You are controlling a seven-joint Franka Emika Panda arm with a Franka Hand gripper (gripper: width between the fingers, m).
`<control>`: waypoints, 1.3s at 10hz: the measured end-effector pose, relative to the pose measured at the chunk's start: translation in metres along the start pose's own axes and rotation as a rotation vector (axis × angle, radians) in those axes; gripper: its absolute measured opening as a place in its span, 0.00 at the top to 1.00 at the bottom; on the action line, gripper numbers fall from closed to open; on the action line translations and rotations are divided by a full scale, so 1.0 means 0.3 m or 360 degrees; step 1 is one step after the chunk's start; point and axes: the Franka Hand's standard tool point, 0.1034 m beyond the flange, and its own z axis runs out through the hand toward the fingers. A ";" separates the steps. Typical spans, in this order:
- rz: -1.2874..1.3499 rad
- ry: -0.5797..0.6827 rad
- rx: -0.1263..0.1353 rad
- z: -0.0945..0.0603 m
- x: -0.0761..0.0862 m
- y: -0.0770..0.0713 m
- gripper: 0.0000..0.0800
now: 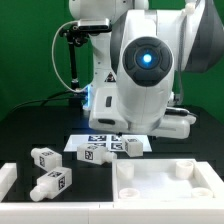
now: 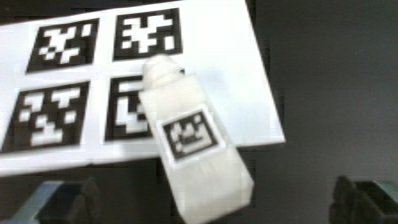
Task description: Assemble one leg
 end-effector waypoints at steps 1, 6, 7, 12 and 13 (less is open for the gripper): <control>-0.0121 0.0030 -0.0001 -0.011 -0.006 -0.028 0.19; -0.0175 0.0033 -0.0010 0.024 -0.006 -0.025 0.19; -0.0189 -0.0019 -0.0115 0.045 -0.006 0.023 0.19; -0.0015 -0.0150 -0.0202 0.182 -0.023 0.022 0.19; 0.0002 -0.0153 -0.0200 0.178 -0.020 0.025 0.19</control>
Offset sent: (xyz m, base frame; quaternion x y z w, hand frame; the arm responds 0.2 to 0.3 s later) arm 0.0000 0.0000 0.0000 0.0000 0.0000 0.0000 1.0000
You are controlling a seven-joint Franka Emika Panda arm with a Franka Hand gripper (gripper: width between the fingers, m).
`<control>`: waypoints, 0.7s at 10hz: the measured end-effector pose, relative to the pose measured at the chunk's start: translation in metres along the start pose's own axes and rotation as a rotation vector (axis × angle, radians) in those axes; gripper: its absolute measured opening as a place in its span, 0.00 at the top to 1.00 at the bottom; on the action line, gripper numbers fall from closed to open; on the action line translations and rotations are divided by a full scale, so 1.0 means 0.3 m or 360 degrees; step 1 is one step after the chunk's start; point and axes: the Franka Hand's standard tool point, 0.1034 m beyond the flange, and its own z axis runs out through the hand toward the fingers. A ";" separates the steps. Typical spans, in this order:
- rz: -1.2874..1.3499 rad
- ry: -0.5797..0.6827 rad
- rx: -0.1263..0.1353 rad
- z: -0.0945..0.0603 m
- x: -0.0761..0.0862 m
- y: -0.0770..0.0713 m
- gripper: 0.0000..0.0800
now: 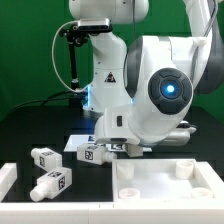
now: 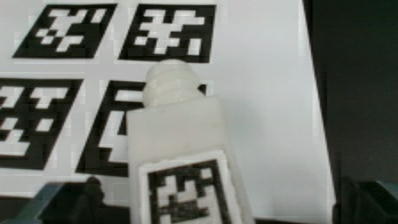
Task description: Assemble one leg
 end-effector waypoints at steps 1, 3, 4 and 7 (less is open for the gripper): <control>0.0002 0.0002 0.0003 0.001 0.001 0.003 0.19; 0.0003 0.0001 0.0004 0.001 0.001 0.005 0.51; 0.0003 0.0001 0.0005 0.001 0.001 0.005 0.65; 0.0008 -0.0078 0.0011 -0.099 -0.042 -0.013 0.65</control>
Offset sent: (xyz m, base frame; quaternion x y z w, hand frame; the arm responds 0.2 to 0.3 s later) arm 0.0000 0.0000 0.0000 0.0000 0.0000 0.0000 1.0000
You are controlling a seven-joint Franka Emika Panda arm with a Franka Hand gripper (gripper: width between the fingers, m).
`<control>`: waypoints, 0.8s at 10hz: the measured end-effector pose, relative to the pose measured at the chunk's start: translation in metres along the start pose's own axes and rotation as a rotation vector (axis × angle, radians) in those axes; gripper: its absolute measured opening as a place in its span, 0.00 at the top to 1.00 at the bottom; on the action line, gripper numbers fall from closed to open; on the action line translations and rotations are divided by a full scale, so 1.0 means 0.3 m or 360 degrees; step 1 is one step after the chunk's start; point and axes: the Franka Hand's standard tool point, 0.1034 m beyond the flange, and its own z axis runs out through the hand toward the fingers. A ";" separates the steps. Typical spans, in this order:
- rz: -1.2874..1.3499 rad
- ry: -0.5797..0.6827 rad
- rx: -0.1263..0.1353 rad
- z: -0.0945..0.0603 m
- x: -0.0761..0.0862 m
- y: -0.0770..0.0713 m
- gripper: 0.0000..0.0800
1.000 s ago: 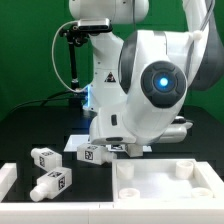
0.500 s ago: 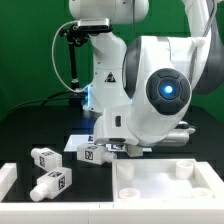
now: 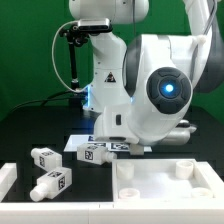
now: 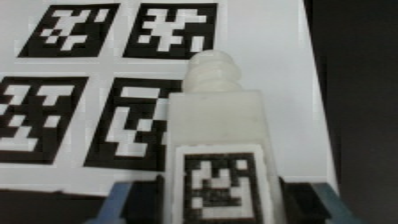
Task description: Assemble one leg
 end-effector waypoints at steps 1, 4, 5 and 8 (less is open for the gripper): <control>-0.0009 0.0027 0.0037 -0.110 -0.009 -0.015 0.65; 0.0038 0.0244 0.0215 -0.357 -0.029 0.031 0.65; 0.0045 0.0324 0.0209 -0.346 -0.013 0.033 0.64; 0.0050 0.0656 0.0216 -0.369 0.013 0.023 0.64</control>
Offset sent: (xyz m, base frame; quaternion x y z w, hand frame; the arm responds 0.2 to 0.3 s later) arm 0.0668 -0.0037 0.0573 0.0861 0.0746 -0.0062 0.9935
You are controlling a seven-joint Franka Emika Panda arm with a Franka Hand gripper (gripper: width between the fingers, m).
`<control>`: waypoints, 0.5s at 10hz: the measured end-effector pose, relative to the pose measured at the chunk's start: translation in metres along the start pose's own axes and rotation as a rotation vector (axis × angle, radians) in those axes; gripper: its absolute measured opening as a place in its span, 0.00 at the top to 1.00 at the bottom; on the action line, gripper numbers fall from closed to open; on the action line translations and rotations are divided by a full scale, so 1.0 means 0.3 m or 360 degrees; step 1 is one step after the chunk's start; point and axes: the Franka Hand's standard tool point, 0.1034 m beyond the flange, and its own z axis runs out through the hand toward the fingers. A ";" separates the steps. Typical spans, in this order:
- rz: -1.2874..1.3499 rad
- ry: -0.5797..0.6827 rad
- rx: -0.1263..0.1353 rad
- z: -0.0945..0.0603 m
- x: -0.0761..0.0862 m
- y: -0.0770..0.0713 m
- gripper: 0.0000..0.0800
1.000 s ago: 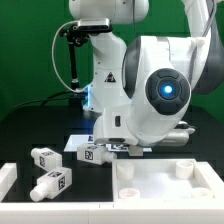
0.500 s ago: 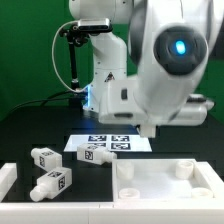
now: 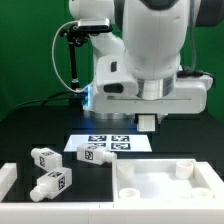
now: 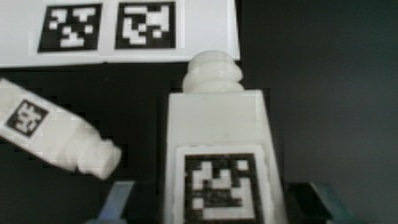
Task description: Assemble one leg
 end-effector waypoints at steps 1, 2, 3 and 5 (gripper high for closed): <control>0.0010 0.0130 -0.0008 -0.001 0.032 -0.038 0.64; -0.0019 0.0205 0.0003 -0.064 0.062 -0.077 0.64; -0.0042 0.0352 0.0014 -0.159 0.117 -0.091 0.64; -0.0041 0.0577 0.0026 -0.255 0.159 -0.109 0.64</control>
Offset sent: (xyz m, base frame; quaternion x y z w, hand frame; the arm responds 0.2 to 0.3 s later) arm 0.0876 0.0110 0.0570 0.0398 0.1351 -0.0324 0.9895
